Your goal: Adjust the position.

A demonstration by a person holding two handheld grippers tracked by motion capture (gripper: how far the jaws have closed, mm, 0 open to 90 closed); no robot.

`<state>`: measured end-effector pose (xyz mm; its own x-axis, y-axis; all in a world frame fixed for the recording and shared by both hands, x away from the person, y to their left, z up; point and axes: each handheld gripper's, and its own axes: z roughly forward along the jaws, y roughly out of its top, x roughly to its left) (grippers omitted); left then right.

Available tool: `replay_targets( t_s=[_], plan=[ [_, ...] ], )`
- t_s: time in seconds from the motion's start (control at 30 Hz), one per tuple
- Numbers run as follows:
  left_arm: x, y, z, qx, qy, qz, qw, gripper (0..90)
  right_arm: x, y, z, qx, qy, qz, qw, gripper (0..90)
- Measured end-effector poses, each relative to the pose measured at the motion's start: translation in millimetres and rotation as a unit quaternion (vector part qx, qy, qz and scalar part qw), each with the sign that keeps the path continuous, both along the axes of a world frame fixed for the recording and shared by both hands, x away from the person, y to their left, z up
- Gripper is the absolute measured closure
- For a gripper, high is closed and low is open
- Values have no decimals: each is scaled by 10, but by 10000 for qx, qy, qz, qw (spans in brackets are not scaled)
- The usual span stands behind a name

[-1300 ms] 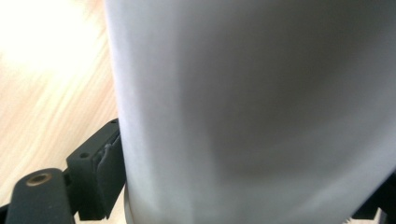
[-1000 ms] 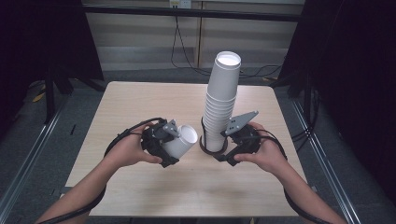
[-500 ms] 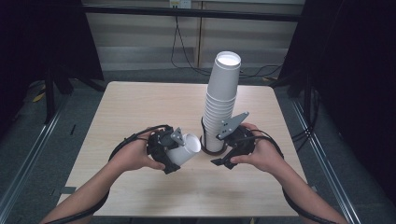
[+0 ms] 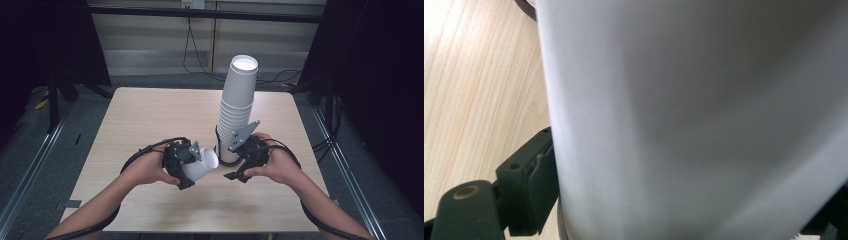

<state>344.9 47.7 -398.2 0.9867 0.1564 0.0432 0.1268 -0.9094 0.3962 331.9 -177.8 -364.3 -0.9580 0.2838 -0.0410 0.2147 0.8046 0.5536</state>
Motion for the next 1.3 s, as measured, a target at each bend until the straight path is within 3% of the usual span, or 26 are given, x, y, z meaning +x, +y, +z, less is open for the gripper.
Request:
replay_targets(
  t_s=[0.53,0.8,1.3],
  plan=[
    [-50,-122,14,223,-51,-282,9993,133,-9,116,34,-191,111,244,9995,139],
    [-53,-170,13,265,-83,-322,9991,133,-25,207,43,-159,223,442,9986,142],
    [-68,-249,22,386,-140,-543,9977,135,-21,354,27,-220,461,535,9973,152]
  ],
)
